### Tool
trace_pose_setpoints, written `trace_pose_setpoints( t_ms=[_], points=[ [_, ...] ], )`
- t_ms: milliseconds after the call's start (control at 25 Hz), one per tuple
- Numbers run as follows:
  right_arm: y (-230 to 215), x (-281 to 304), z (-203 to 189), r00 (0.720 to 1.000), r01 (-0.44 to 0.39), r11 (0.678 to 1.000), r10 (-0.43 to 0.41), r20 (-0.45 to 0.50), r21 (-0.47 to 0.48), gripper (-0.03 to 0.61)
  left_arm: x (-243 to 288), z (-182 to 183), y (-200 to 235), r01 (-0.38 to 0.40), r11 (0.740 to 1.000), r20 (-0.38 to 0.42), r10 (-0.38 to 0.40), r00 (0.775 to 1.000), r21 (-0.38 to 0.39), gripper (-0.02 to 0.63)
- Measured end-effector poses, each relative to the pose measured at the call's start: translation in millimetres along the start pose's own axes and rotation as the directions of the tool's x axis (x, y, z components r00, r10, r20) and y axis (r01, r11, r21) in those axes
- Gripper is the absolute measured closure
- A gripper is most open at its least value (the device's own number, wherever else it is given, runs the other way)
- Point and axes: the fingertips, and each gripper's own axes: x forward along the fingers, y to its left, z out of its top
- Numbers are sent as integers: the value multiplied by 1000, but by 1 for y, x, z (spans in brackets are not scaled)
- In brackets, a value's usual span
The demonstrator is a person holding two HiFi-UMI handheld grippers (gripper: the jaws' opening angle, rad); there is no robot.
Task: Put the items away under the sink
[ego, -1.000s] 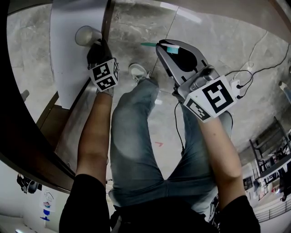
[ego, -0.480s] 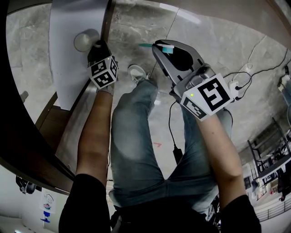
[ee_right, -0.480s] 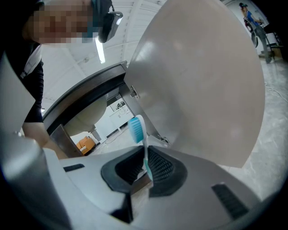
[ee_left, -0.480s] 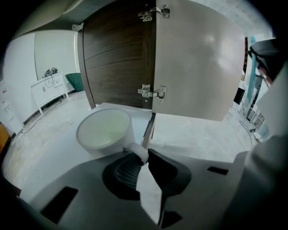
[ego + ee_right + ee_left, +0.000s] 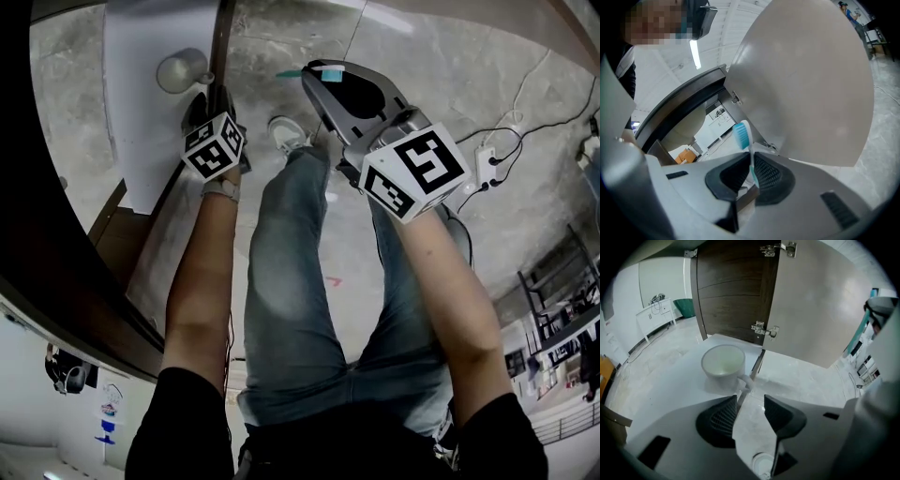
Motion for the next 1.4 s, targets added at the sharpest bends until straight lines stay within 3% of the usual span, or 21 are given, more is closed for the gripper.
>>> trace_pose_setpoints(
  t_ms=[480,680,840,1400],
  points=[
    [17,26,15,999,-21,998,19,26,65,529,-91,-15,-29,74,995,-143,-83,986,-72,436],
    [24,41,7,999,-52,995,51,17,85,529,-121,-19,-35,63,997,-187,-69,980,-38,524],
    [32,57,1,996,-92,992,93,-5,80,529,-140,-17,-41,73,991,-201,-93,975,-108,571],
    [59,150,-27,974,-209,974,215,-72,86,529,-171,-34,-50,105,965,-257,-167,952,-240,578]
  ],
)
